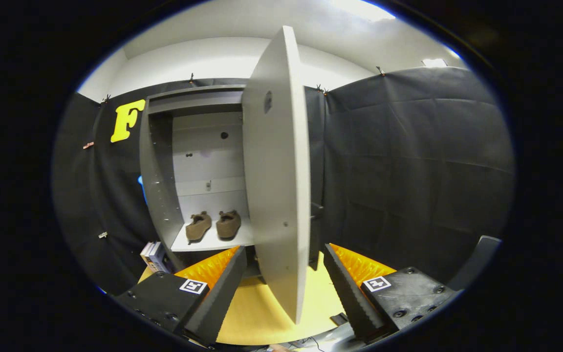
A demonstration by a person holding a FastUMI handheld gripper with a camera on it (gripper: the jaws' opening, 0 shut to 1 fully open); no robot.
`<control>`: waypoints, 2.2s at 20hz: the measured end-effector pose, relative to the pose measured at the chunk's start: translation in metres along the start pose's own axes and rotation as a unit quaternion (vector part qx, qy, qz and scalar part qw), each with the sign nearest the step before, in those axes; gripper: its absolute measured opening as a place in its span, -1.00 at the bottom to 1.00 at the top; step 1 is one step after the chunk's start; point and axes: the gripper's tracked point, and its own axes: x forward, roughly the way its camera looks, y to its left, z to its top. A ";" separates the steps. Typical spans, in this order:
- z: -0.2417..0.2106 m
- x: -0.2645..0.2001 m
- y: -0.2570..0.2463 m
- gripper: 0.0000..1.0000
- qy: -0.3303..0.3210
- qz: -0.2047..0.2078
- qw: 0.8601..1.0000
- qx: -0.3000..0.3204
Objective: Open the shoe cabinet door, grab the shoes and put them into the shoe cabinet, then close the shoe cabinet door.
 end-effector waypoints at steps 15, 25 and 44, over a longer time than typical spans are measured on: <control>-0.012 0.080 -0.118 0.98 0.027 -0.037 0.998 0.036; -0.018 0.109 -0.101 0.94 0.032 -0.024 0.999 0.021; -0.034 0.059 0.039 0.93 0.037 -0.019 0.999 0.026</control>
